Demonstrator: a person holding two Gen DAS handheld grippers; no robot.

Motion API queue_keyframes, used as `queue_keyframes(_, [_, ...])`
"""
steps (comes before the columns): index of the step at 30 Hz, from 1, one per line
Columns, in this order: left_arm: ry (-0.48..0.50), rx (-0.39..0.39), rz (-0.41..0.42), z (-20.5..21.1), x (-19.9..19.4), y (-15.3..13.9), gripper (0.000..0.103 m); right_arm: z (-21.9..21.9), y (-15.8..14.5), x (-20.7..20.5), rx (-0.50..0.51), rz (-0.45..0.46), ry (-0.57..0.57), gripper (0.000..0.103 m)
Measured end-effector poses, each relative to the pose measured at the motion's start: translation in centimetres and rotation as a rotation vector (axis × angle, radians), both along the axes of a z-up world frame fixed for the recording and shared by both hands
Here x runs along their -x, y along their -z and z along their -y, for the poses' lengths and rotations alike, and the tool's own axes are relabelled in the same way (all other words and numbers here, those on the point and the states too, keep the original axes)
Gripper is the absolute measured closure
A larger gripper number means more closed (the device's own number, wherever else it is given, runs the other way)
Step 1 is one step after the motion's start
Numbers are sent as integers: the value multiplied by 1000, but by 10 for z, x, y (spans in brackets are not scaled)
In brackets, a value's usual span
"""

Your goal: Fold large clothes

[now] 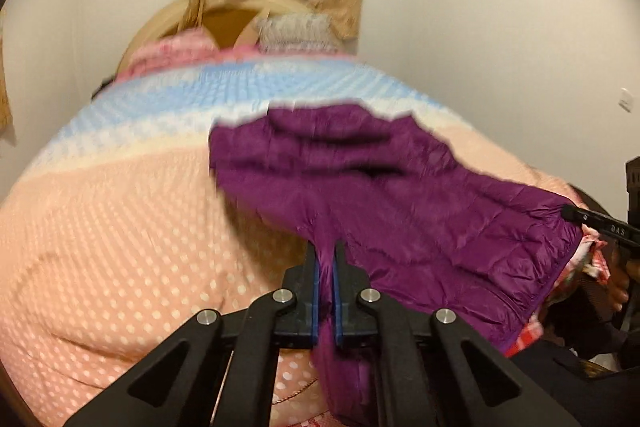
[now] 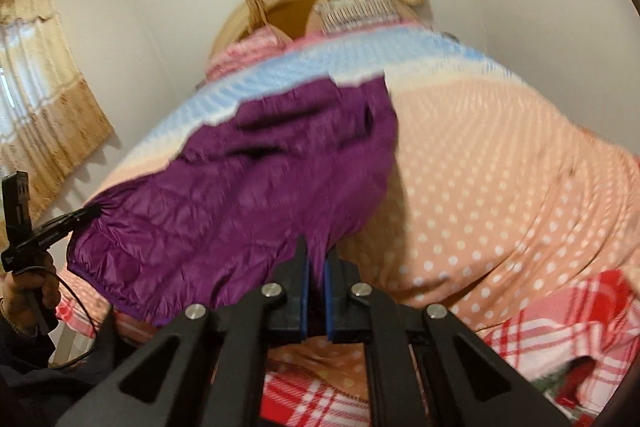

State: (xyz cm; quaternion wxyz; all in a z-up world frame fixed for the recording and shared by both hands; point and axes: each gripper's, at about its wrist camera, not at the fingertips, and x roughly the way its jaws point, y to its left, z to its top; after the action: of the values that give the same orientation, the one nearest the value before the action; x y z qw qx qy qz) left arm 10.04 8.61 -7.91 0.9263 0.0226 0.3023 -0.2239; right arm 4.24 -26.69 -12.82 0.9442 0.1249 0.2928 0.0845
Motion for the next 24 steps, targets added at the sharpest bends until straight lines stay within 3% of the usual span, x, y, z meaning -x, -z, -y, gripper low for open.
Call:
queue_keyframes(5, [5,37,101,-17,15,-45,100,1,-59,13,7,156,-26,95])
queue_keyframes(9, [-16,12,121,-26,-29,-44,99,-1,-83,-42,58,216,-46,96])
queue_keyframes(15, [-84,24,92,-26,-150,-15,99,4,-69,-154,53,174,16,96])
queue_keyframes(18, [-105,33,80,-25,-181,-5,96,6,-59,-195,45,151,51,96])
queue_keyframes(24, [-106,44,38,-19,-220,8,95,11,-50,-227,63,124,67,96])
